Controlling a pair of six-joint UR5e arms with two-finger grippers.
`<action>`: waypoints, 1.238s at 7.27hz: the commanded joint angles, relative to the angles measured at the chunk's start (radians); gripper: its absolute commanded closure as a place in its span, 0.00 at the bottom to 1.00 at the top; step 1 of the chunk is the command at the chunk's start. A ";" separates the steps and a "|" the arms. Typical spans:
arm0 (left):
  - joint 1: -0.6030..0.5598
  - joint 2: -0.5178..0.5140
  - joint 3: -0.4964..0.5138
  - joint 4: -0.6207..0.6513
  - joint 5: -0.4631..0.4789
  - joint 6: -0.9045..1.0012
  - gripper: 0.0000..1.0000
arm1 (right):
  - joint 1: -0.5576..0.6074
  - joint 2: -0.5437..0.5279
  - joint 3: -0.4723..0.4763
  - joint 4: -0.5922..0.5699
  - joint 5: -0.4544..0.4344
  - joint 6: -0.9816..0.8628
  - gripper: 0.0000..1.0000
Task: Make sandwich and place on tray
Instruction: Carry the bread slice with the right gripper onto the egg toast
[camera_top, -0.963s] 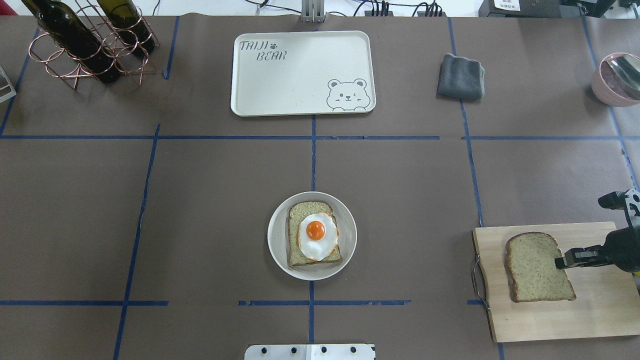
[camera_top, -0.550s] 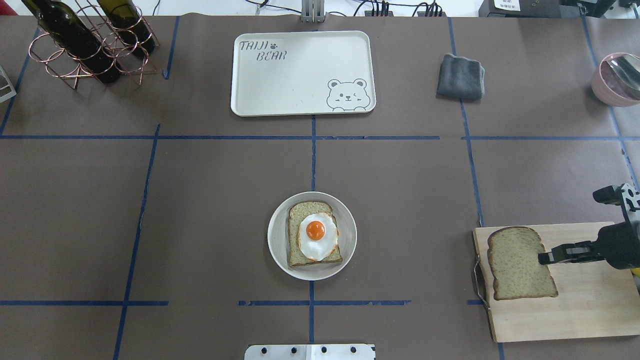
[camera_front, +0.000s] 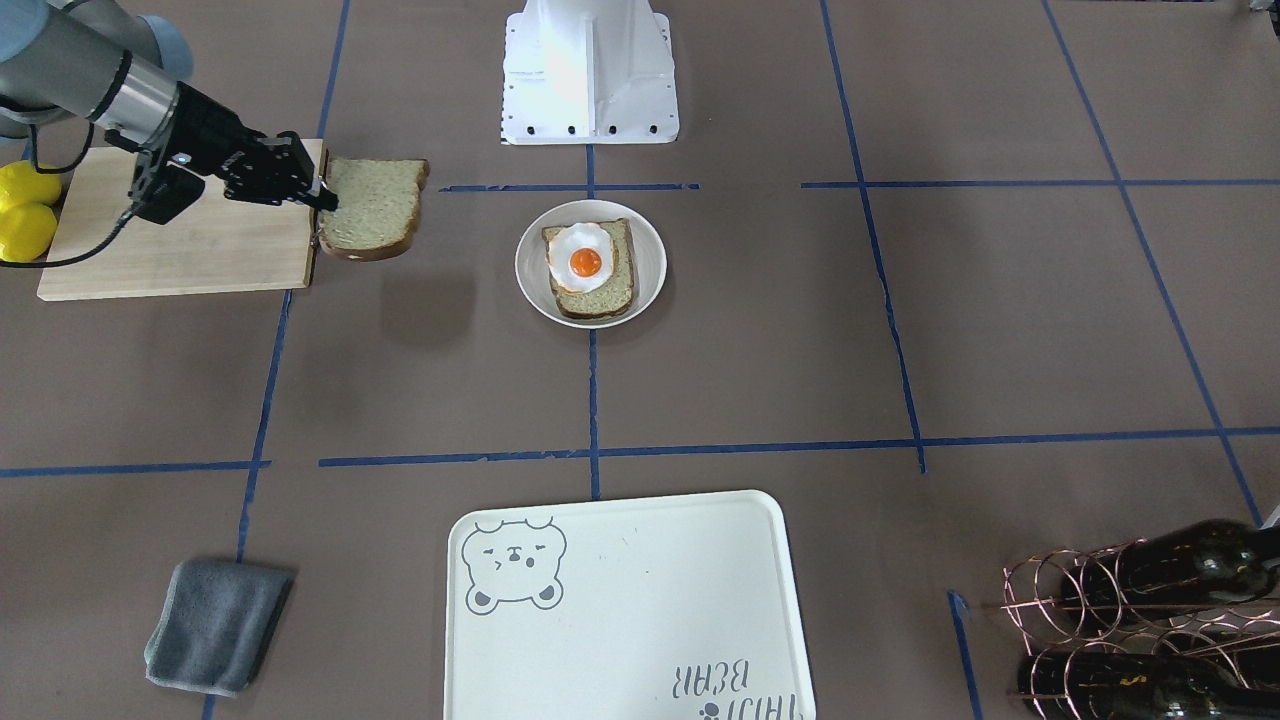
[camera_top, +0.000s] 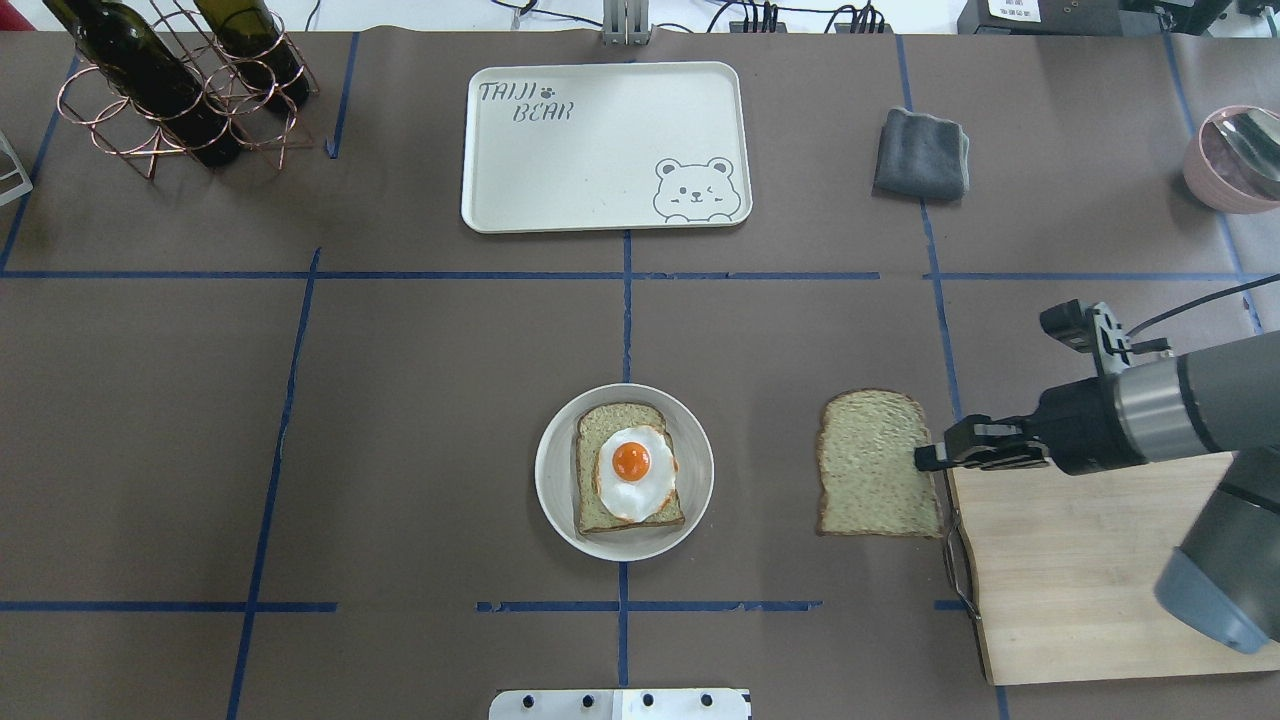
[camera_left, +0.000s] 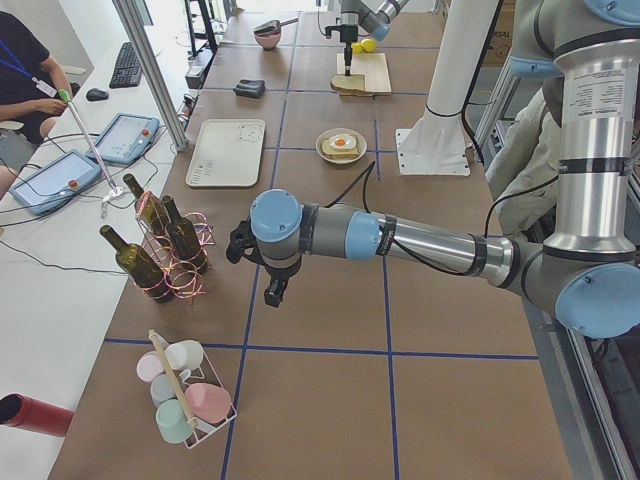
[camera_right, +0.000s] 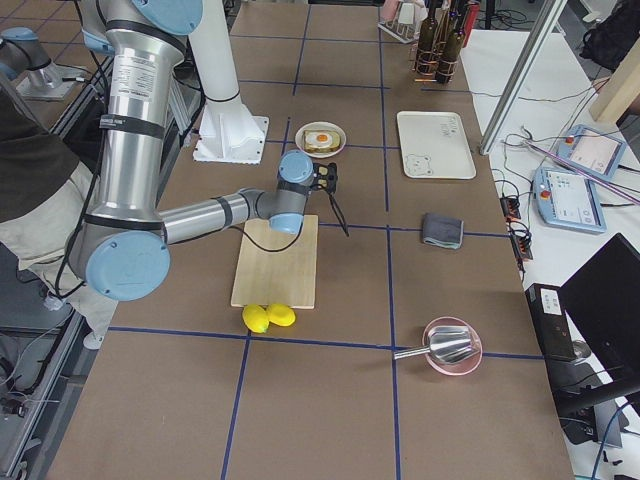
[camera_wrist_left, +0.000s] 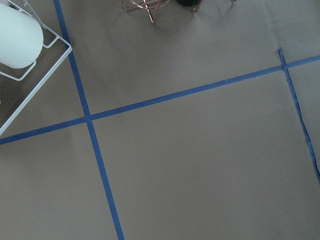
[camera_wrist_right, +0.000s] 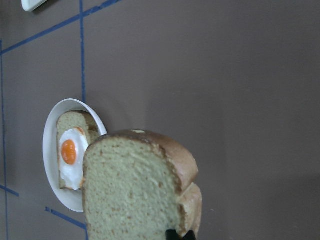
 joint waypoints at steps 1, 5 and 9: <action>0.000 0.000 0.007 0.000 -0.001 0.003 0.00 | -0.089 0.250 -0.077 -0.123 -0.052 0.091 1.00; 0.000 -0.001 0.008 0.000 -0.001 0.003 0.00 | -0.157 0.452 -0.213 -0.246 -0.099 0.076 1.00; 0.000 -0.001 0.008 0.000 -0.001 0.001 0.00 | -0.159 0.472 -0.227 -0.314 -0.110 0.037 1.00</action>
